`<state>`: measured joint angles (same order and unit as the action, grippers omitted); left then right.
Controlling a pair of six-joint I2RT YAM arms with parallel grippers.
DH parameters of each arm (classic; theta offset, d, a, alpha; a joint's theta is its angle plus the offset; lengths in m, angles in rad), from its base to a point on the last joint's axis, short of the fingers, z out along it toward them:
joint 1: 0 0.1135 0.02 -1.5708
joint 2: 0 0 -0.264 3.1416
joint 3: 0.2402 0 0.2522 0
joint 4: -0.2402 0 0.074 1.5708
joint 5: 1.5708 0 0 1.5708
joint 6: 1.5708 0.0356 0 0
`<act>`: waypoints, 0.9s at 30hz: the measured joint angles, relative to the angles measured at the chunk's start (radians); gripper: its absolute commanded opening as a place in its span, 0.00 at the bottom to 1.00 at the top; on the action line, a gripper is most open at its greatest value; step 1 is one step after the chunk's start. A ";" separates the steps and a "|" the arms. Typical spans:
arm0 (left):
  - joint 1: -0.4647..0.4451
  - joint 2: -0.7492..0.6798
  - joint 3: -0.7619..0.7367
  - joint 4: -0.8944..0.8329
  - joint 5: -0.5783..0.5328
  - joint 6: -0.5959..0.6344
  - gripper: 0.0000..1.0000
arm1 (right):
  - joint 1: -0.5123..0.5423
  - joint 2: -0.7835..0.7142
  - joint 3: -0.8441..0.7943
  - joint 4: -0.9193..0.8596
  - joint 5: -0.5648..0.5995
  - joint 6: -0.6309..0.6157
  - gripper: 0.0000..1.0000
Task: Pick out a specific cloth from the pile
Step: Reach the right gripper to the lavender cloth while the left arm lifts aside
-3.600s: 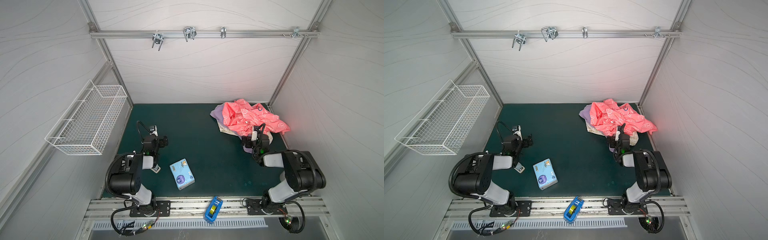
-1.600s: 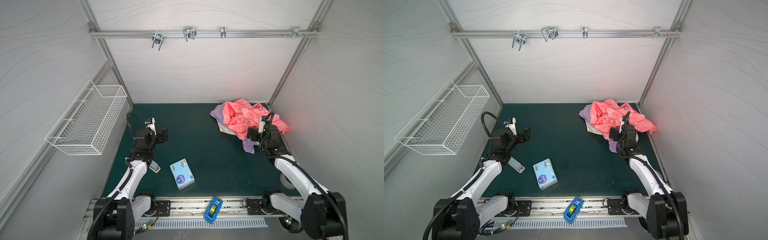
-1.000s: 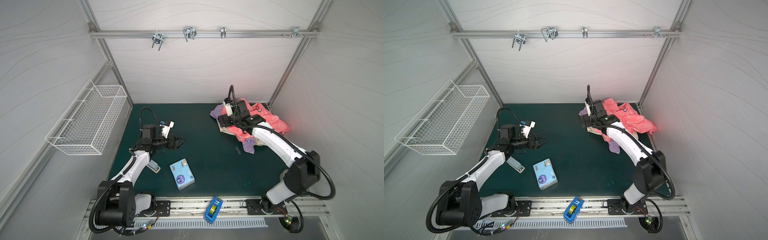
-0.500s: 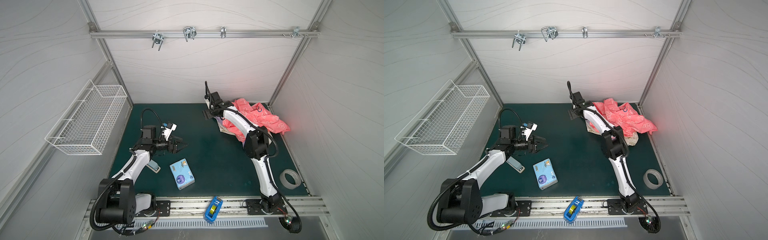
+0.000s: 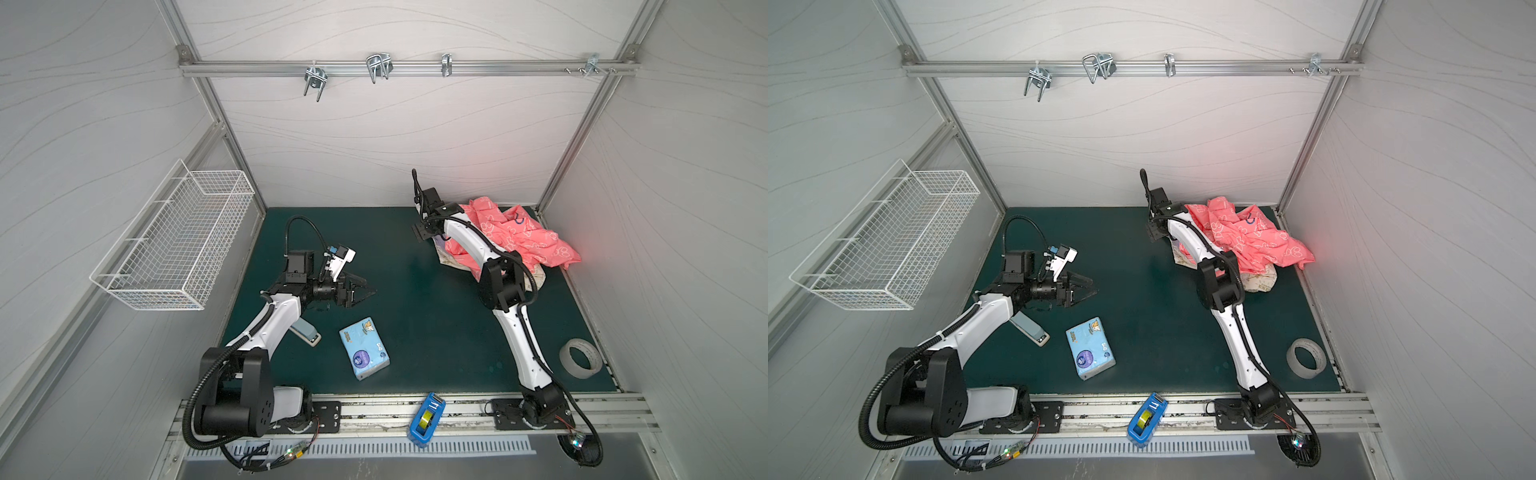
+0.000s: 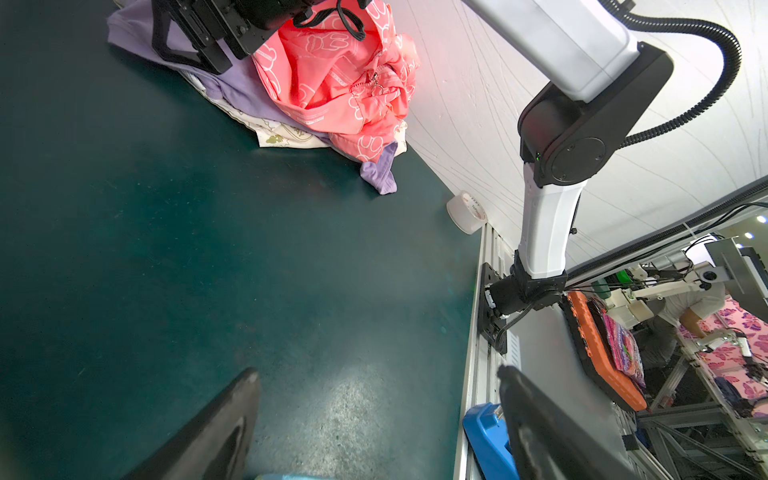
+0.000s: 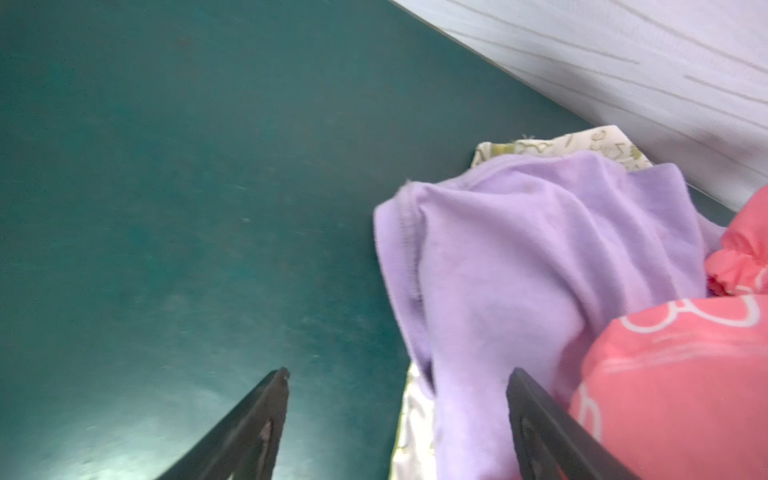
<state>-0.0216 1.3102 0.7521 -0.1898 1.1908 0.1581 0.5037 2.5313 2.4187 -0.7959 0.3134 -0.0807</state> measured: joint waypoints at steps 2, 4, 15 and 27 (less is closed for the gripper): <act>0.000 0.000 0.000 -0.004 0.000 0.000 0.90 | -0.008 0.013 0.000 0.000 0.007 -0.007 0.82; 0.000 0.000 0.000 -0.005 0.000 0.001 0.90 | -0.011 0.026 0.000 0.002 0.013 -0.020 0.77; 0.000 0.024 0.009 -0.014 0.000 0.004 0.91 | -0.008 0.077 0.000 0.027 0.060 -0.088 0.50; 0.000 0.035 0.020 -0.015 -0.001 0.005 0.91 | -0.014 0.116 0.051 0.082 0.097 -0.120 0.31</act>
<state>-0.0216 1.3457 0.7719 -0.2050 1.1900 0.1627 0.4896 2.6469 2.4695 -0.7136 0.4099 -0.2008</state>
